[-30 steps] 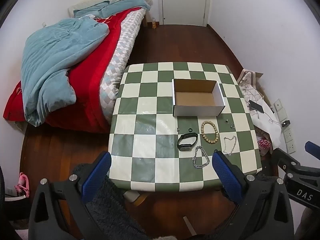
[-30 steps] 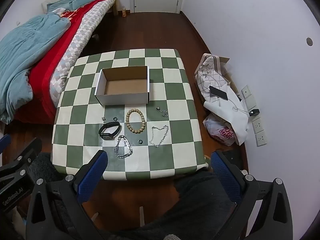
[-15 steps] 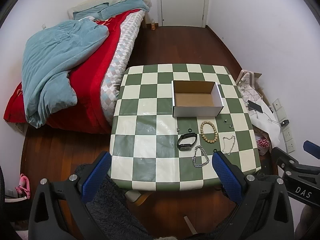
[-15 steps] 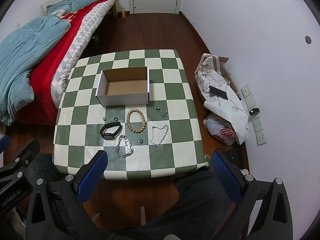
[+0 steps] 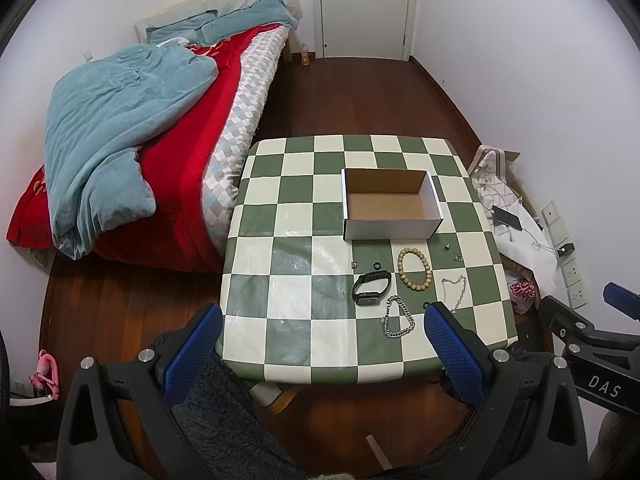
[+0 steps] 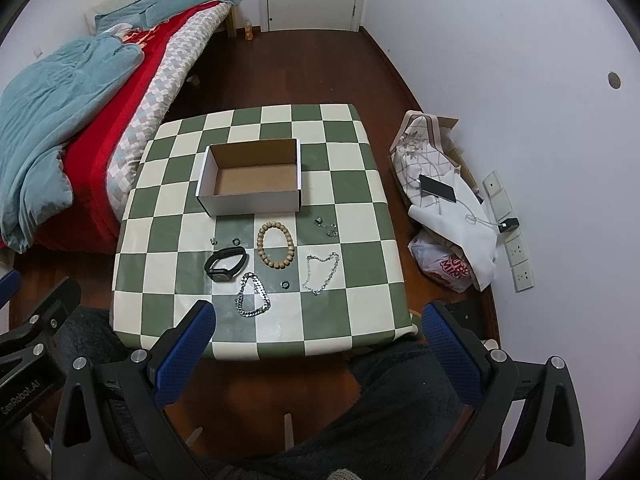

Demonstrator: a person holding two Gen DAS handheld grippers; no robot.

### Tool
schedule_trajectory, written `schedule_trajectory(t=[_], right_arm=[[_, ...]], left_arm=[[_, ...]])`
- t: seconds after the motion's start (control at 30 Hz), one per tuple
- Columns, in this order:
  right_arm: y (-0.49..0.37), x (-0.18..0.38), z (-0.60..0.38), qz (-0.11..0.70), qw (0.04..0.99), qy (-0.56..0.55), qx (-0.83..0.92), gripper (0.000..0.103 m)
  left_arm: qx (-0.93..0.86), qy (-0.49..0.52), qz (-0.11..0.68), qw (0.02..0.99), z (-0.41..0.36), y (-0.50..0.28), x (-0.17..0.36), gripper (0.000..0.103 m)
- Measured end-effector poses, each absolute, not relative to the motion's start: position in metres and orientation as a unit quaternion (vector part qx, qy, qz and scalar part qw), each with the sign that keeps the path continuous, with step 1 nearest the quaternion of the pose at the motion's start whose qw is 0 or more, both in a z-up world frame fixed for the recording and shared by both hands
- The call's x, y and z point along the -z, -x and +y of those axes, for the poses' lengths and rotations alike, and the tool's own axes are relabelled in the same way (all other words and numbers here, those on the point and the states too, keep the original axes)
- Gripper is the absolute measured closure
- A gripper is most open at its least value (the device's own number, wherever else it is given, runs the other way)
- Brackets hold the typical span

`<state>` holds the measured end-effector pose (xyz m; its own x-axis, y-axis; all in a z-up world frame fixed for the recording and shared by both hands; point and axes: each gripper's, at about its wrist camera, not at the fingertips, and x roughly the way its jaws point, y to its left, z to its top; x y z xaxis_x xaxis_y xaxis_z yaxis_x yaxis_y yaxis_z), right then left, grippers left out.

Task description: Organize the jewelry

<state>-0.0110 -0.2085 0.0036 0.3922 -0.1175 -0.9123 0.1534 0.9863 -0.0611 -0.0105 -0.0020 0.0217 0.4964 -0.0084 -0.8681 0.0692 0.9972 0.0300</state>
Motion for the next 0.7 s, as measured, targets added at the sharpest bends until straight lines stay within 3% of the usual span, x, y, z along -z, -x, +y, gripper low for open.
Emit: schedule_trajectory(t=[0.7], right_arm=[[0.0159,-0.0104,-0.2074,0.538,0.839,-0.012,0.076,0.000]], left_arm=[[0.026,-0.026,0.495,0.868,0.0012,0.0158,-0.0310,0.000]])
